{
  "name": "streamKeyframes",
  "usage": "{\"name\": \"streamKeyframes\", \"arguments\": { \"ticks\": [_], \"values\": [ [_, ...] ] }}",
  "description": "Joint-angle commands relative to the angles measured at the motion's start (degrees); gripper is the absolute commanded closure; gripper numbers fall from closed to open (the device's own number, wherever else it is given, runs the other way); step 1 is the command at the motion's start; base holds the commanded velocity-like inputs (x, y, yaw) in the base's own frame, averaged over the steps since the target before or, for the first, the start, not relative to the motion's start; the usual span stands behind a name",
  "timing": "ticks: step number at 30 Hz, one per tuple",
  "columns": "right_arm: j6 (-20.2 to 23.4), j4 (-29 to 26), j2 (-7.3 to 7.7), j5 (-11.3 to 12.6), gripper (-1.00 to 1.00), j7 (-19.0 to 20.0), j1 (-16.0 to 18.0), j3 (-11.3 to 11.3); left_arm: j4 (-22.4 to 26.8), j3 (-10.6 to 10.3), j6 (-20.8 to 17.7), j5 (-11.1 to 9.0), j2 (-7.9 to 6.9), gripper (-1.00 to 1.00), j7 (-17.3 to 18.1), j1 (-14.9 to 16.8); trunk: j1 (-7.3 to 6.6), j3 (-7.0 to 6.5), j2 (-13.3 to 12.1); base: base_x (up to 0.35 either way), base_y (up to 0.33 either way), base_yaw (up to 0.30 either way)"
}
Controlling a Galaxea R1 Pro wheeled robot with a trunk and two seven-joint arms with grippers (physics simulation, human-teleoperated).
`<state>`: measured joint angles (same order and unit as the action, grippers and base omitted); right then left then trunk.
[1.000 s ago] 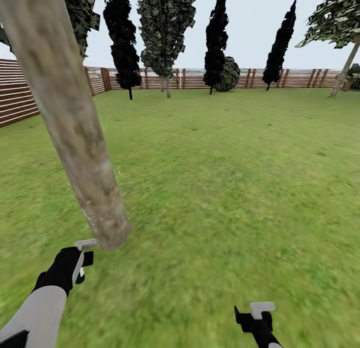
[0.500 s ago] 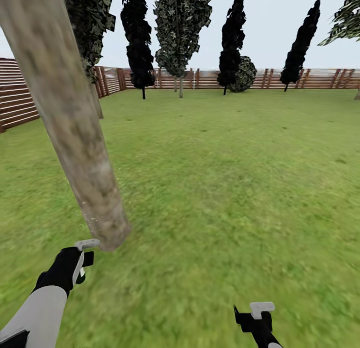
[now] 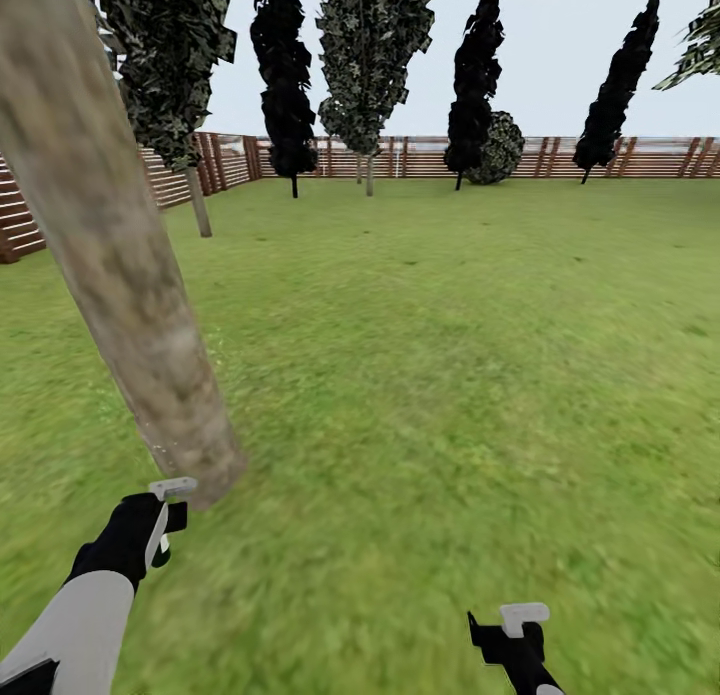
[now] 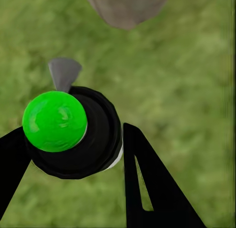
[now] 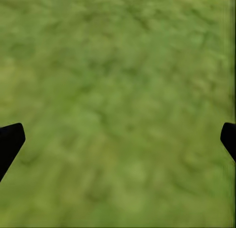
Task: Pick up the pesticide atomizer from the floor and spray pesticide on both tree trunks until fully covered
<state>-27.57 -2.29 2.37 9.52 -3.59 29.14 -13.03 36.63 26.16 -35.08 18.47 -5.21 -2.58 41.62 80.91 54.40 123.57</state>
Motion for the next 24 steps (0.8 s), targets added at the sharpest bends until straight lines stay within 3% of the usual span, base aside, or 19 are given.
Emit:
{"name": "streamKeyframes", "arguments": {
  "ticks": [1,10,13,15,17,24],
  "values": [
    [-0.12,0.00,0.00,0.50,-1.00,-0.13,0.02,-0.51,0.08,0.09,-0.25,-0.10,0.03,1.00,-0.14,0.04,0.00,0.05,0.02,0.138,-0.260,0.173],
    [-0.12,0.00,0.00,0.50,-1.00,-0.18,0.04,-0.51,0.10,0.12,-0.25,-0.10,-0.06,1.00,-0.14,0.04,0.00,0.05,0.02,0.141,-0.262,0.270],
    [-0.12,0.00,0.08,0.58,-1.00,-0.18,0.02,-0.51,0.92,0.09,-0.30,-0.34,-0.03,1.00,0.26,0.16,0.00,0.05,0.02,0.033,-0.049,0.277],
    [-0.12,0.00,0.09,0.58,-1.00,-0.19,0.03,-0.51,0.97,-1.09,-0.71,-0.36,0.03,1.00,0.55,0.72,0.00,0.05,0.02,0.006,-0.008,0.277],
    [-0.12,0.00,0.09,0.59,-1.00,-0.19,0.02,-0.51,0.88,-4.10,-1.34,-0.41,0.39,1.00,0.54,2.20,0.00,0.05,0.02,0.001,-0.001,0.277],
    [-0.12,0.00,0.09,0.59,-1.00,-0.19,0.02,-0.48,0.25,-5.06,-2.36,-0.31,1.30,1.00,0.56,7.39,0.00,0.05,0.02,0.000,0.000,0.213]
  ]
}}
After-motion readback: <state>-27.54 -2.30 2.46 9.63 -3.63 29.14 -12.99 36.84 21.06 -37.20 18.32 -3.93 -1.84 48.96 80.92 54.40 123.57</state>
